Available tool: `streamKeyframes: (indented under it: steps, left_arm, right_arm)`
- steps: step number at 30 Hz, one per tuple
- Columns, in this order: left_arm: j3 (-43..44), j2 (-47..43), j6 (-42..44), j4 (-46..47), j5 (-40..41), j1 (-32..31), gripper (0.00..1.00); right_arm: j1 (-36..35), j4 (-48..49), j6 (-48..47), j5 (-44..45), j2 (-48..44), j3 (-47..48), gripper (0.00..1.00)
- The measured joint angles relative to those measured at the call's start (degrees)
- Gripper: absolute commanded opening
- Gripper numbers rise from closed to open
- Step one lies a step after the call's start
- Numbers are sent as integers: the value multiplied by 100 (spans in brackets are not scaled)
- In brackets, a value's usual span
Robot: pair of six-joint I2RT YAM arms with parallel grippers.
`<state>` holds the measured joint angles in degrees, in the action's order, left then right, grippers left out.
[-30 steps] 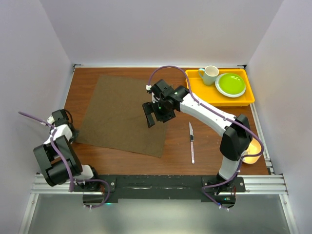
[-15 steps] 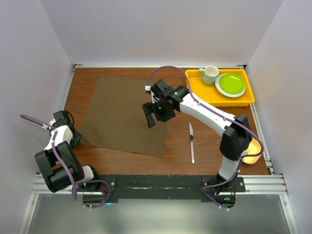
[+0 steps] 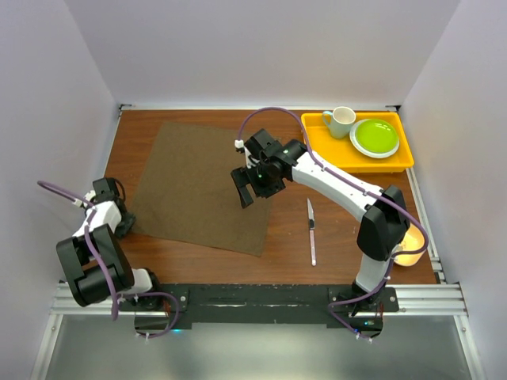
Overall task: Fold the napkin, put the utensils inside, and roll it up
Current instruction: Flatten the napkin out, then fold the napkin
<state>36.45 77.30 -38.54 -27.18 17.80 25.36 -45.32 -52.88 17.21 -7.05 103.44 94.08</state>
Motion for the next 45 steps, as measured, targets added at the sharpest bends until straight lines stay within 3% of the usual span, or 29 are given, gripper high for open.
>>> streamKeyframes:
  steps: [6,8,22,27,32,36,45]
  left_arm:
    - [-2,79,4,210,118,0,5]
    - [-2,94,11,245,186,0,1]
    - [203,-540,20,-566,557,-184,0]
    - [863,-610,85,-741,721,-1456,0]
    - [1659,-291,330,-588,702,-2736,0]
    - [2677,772,531,-479,732,-3578,0]
    - [5453,3567,975,-348,643,-4903,0]
  right_arm:
    - [0,9,-35,-2,4,-76,86]
    - [0,13,-39,-2,4,-76,86]
    - [0,-52,-142,2,2,-111,86]
    - [125,-345,-138,28,-13,44,86]
    - [800,-485,-120,0,-337,76,86]
    - [1410,-503,-120,42,-905,20,86]
    - [1878,-706,-133,74,-1467,-212,86]
